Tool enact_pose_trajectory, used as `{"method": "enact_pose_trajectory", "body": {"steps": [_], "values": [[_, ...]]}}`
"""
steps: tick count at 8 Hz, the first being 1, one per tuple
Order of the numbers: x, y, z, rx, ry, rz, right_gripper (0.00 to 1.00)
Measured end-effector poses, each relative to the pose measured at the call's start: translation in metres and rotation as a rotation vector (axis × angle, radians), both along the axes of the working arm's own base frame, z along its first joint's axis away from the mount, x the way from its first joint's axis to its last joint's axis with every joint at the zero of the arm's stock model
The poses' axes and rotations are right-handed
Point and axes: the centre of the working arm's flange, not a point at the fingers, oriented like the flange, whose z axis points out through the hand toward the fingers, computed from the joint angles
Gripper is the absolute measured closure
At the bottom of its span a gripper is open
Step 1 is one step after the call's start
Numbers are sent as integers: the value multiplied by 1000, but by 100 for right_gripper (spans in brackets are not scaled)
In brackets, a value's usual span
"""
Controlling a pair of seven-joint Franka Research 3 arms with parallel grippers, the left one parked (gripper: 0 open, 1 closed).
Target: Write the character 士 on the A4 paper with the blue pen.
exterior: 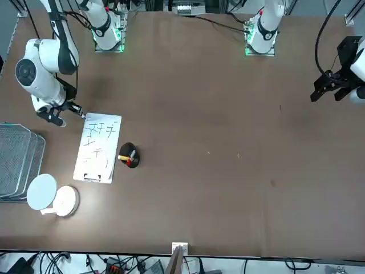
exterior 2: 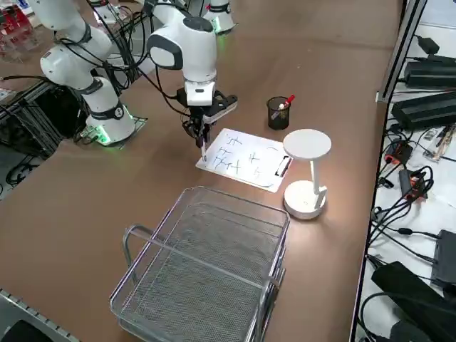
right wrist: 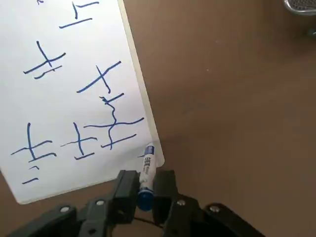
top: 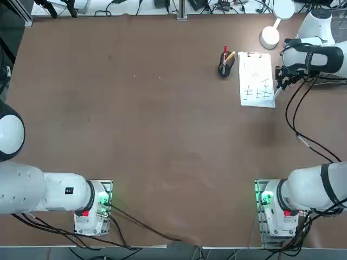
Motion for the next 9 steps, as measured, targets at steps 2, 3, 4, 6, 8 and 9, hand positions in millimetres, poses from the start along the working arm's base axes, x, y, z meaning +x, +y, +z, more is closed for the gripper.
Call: {"method": "enact_pose_trajectory", "body": {"steps": [2,3,4,6,8,9], "values": [[0,0,0,0,0,-3,80],[0,0,0,-1,0,-6,80],[0,0,0,-1,-1,-8,80],[0,0,0,-1,-1,-14,80],[0,2,0,-4,-2,-31,80],[0,3,0,-4,-2,-35,80]]}}
